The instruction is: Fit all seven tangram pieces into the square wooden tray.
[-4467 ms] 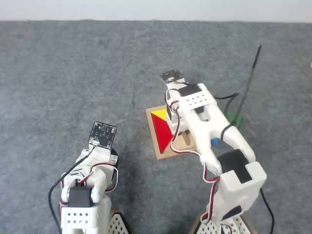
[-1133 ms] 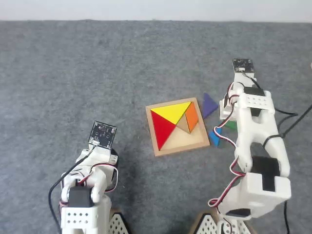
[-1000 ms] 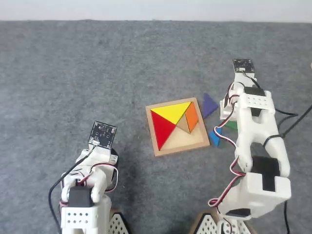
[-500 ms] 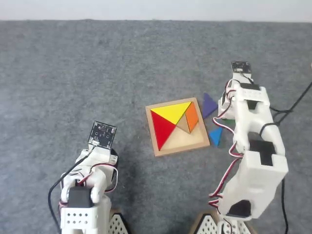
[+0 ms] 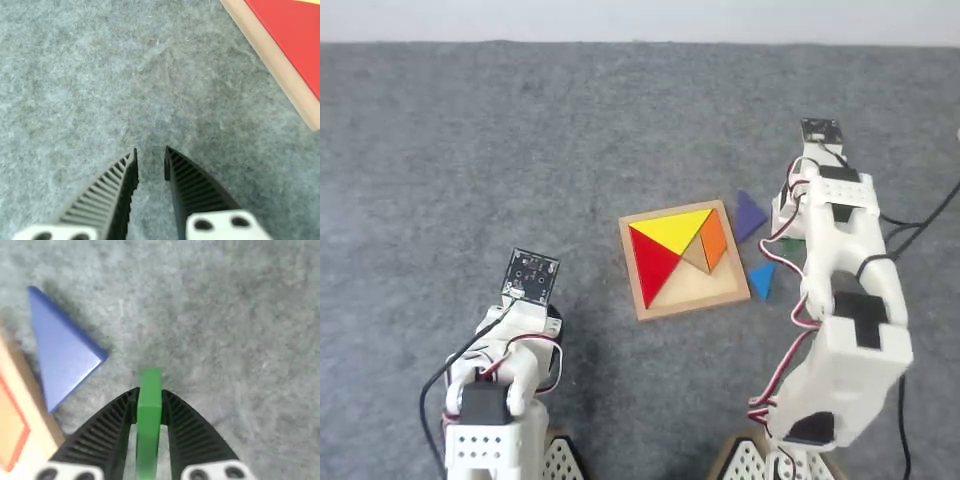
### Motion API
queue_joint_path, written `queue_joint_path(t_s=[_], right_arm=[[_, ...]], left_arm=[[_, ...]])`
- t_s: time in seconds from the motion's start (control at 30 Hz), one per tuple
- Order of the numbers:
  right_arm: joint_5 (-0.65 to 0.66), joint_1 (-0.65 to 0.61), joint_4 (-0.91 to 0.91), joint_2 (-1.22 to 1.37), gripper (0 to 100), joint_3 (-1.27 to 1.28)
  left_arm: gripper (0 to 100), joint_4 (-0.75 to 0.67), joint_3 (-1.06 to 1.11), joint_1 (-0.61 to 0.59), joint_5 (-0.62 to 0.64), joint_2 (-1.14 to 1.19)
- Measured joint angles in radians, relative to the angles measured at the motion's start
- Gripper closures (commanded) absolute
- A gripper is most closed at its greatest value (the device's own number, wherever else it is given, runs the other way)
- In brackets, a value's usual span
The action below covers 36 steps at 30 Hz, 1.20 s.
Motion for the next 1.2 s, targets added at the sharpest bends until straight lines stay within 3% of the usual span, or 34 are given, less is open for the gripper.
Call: queue_joint_path(t_s=[0.17,0.37,0.57,0.77,1.03,1.2], right_arm=[[0.000,-0.081,0.117,-0.141,99.1,0.000],[0.006,-0.394,0.247,-0.230,99.1,0.000],[0.126,-0.626,0.270,-0.155,99.1,-0.002],[0.272,-0.646,0.270,-0.046,99.1,0.000],[0.310,-0.646,0.270,-0.034,98.7,0.000],[0.354,-0.646,0.270,-0.034,84.9,0.000]], left_arm=[[91,0.000,0.000,0.000,0.000,0.000],[91,0.000,0.000,0.000,0.000,0.000],[91,0.000,0.000,0.000,0.000,0.000],[91,0.000,0.000,0.000,0.000,0.000],[91,0.000,0.000,0.000,0.000,0.000],[91,0.000,0.000,0.000,0.000,0.000]])
